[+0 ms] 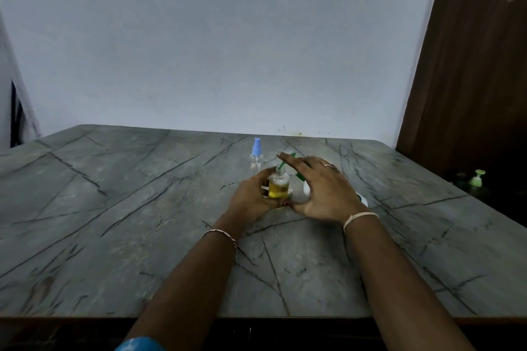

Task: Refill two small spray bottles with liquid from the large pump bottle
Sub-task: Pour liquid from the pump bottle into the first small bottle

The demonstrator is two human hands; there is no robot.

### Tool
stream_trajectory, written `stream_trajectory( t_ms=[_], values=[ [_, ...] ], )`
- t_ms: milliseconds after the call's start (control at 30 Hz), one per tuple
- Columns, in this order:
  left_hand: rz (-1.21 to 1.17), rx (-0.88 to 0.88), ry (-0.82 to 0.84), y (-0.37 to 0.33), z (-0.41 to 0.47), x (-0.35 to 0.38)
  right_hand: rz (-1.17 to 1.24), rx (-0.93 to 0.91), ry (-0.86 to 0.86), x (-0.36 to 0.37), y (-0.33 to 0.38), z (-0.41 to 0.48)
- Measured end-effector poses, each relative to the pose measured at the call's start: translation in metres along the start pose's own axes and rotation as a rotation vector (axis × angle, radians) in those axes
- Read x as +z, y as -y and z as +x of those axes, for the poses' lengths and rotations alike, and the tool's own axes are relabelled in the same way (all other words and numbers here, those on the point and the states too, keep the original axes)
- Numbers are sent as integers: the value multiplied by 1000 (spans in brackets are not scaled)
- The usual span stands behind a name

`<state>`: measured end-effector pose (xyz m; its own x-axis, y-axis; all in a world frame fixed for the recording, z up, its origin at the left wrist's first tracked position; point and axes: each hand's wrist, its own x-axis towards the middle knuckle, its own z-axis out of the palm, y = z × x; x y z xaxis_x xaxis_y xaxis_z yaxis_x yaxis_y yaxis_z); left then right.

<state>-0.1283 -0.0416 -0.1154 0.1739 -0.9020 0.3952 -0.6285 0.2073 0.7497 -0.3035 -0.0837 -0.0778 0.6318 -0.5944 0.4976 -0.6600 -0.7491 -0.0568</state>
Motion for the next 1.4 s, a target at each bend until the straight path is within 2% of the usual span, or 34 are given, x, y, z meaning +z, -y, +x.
stream_trajectory(
  t_ms=[1400],
  values=[
    [-11,-18,23,-2,-1,0,-102,73,-135,12,13,3]
  ],
)
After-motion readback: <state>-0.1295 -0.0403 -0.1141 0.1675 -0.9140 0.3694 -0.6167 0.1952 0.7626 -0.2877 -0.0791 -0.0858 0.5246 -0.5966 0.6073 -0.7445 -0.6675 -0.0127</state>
